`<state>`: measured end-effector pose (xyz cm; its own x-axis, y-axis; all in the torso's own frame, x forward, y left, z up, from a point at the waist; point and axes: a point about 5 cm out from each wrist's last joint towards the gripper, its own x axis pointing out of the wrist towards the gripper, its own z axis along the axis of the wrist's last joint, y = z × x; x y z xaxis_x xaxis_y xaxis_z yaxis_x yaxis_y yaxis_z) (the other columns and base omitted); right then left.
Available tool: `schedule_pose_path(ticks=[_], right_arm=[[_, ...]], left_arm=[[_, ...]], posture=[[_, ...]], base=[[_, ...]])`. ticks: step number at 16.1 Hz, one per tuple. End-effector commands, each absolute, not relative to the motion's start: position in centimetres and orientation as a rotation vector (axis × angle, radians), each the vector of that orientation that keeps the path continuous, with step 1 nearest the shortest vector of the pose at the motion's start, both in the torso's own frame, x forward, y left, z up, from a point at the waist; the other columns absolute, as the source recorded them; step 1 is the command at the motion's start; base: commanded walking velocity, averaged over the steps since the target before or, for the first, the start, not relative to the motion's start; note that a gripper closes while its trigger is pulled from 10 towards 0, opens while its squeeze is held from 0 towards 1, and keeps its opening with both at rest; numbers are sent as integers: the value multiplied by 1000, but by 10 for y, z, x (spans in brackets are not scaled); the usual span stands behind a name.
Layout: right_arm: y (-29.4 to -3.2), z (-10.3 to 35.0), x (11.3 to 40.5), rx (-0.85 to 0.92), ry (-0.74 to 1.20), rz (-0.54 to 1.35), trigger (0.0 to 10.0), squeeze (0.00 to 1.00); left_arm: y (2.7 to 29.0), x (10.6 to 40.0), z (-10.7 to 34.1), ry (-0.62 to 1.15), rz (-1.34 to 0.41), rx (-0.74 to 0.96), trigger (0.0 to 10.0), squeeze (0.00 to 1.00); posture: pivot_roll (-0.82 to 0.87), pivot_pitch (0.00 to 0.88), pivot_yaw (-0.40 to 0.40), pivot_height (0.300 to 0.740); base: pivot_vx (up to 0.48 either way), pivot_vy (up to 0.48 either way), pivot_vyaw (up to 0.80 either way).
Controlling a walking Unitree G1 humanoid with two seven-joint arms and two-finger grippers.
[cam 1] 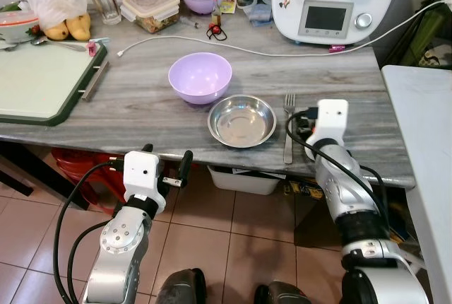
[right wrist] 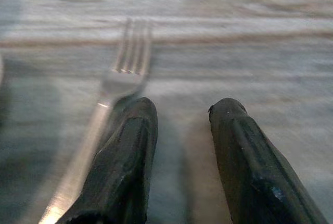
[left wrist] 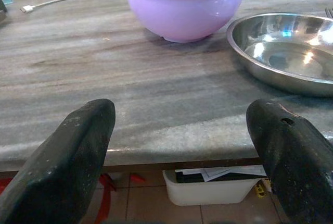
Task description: Setting the table
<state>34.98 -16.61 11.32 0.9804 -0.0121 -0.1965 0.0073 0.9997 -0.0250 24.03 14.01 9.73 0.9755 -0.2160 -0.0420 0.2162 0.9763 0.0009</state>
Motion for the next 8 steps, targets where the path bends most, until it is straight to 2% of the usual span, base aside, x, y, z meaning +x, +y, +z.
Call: schedule_pose_path(ticks=[1, 8], right_arm=[[-159, 116, 352, -32, 191, 28, 10000, 0], [-161, 118, 350, -29, 175, 18, 10000, 0]], left_arm=[[143, 239, 95, 58, -208, 11, 10000, 0], [142, 241, 95, 55, -204, 9, 10000, 0]], posture=[[58, 108, 39, 740], [57, 101, 33, 740]], base=[[0, 0, 0], [0, 0, 0]])
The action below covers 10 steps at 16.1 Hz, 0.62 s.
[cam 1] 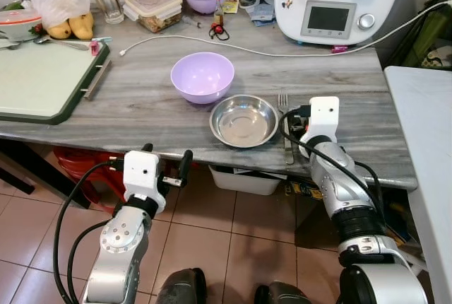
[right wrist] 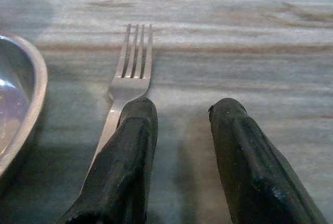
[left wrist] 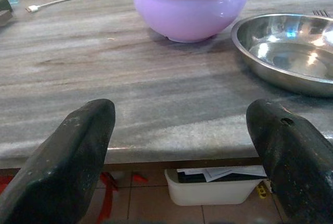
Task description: Setting the table
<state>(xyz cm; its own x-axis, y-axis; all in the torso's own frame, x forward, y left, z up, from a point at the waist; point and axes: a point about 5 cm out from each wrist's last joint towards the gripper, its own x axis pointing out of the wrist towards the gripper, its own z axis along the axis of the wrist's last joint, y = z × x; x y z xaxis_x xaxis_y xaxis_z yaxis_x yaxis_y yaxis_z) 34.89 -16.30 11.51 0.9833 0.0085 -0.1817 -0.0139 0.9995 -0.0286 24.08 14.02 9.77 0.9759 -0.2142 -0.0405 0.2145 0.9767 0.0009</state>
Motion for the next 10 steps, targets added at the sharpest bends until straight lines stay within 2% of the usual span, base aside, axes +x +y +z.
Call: schedule_pose_path(ticks=[1, 6, 8, 9, 10], right_arm=[[-166, 120, 346, -34, 155, -9, 10000, 0], [-188, 138, 303, -18, -8, -128, 10000, 0], [-187, 134, 281, 12, -35, -118, 10000, 0], [-187, 131, 276, 23, -29, -120, 10000, 1000], [-184, 126, 265, 51, -25, -118, 10000, 1000]], left_arm=[[143, 240, 95, 53, -201, 5, 10000, 0], [146, 240, 99, 55, -178, -26, 10000, 0], [150, 238, 96, 70, -166, -35, 10000, 0], [150, 238, 95, 73, -167, -36, 10000, 0], [151, 237, 93, 81, -164, -38, 10000, 0]], posture=[[56, 97, 30, 740], [25, 58, 25, 740], [15, 38, 29, 740], [11, 31, 30, 740], [4, 13, 32, 740]], base=[[0, 0, 0], [0, 0, 0], [0, 0, 0], [0, 0, 0], [0, 0, 0]])
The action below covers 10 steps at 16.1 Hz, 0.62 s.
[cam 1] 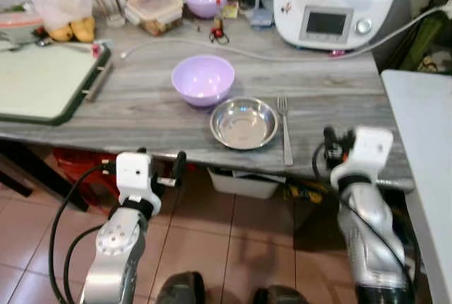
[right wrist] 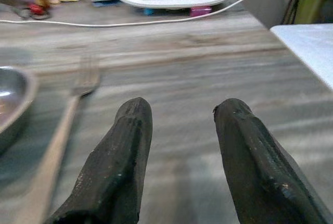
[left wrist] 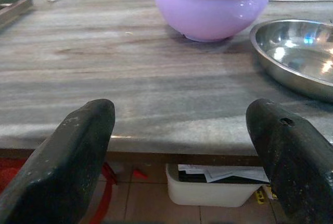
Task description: Setting the table
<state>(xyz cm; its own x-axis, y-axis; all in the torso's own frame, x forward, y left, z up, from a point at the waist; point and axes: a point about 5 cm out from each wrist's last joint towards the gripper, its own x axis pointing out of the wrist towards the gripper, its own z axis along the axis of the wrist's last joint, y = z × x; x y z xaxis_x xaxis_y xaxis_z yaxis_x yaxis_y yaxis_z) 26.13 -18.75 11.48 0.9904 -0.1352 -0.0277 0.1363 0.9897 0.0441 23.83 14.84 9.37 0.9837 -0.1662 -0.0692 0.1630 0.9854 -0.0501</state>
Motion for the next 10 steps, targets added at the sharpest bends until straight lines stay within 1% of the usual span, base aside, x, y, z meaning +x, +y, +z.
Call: schedule_pose_path(ticks=[1, 4, 5, 7, 8, 9, 10], right_arm=[[-179, 124, 255, 53, -32, -90, 10000, 1000], [-167, 117, 252, 21, -21, -50, 10000, 1000], [-169, 118, 253, 21, -18, -57, 10000, 1000], [-175, 117, 254, 22, -12, -73, 10000, 1000], [-174, 117, 256, 20, -14, -71, 10000, 918], [-173, 117, 257, 21, -15, -68, 10000, 478], [-172, 118, 258, 22, -17, -63, 10000, 0]], left_arm=[[149, 239, 91, 79, -166, -52, 10000, 0], [137, 248, 91, 69, -186, -75, 10000, 0], [136, 248, 91, 67, -186, -77, 10000, 0], [136, 248, 87, 77, -183, -83, 10000, 0], [135, 249, 86, 79, -185, -82, 10000, 0], [134, 249, 86, 78, -186, -83, 10000, 0], [133, 250, 85, 79, -188, -86, 10000, 0]], posture=[[2, 0, 31, 740], [-5, 0, 22, 740], [-10, 0, 22, 740], [-15, 0, 20, 740], [-16, 0, 17, 740], [-16, 0, 17, 740], [-20, 0, 15, 740]], base=[[0, 0, 0], [0, 0, 0], [0, 0, 0], [-287, 0, -491], [-292, 0, -581], [-304, 0, -575], [-307, 0, -431]])
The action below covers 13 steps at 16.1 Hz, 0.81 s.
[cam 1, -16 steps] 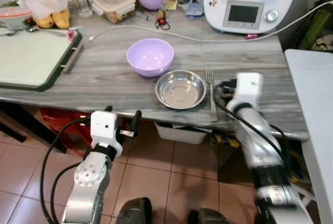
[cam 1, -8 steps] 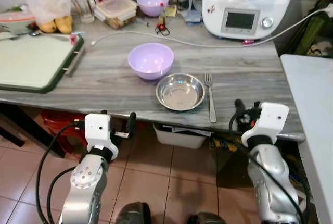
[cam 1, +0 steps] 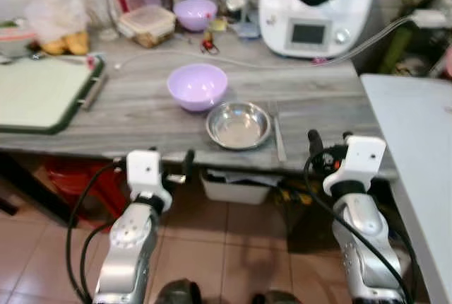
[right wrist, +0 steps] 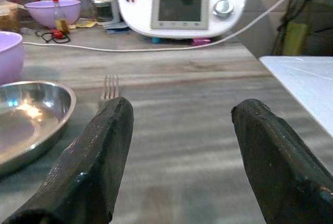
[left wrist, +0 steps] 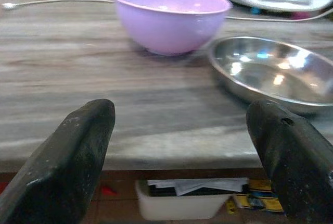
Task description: Setting the table
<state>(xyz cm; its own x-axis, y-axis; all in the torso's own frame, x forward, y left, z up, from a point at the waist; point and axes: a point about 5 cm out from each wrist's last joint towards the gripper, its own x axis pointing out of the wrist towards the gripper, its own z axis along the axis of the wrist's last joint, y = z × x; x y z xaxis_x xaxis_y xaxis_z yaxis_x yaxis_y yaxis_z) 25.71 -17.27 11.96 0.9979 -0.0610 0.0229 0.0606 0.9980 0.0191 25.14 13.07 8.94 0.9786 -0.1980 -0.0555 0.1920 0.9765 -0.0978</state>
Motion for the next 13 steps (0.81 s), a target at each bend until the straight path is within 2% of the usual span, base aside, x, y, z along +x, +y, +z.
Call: schedule_pose_path(ticks=[1, 12, 13], right_arm=[[-171, 118, 258, 21, -17, -57, 10000, 0], [-174, 124, 268, 10, -37, -54, 10000, 0], [-174, 123, 267, 11, -34, -56, 10000, 0]], left_arm=[[133, 250, 85, 78, -188, -88, 10000, 0], [128, 262, 88, 53, -221, -85, 10000, 0], [129, 262, 88, 52, -222, -81, 10000, 0]], posture=[[-20, 0, 15, 740], [-46, 0, 31, 740], [-46, 0, 32, 740]], base=[[-307, 0, 0], [-315, 0, 0], [0, 0, 0]])
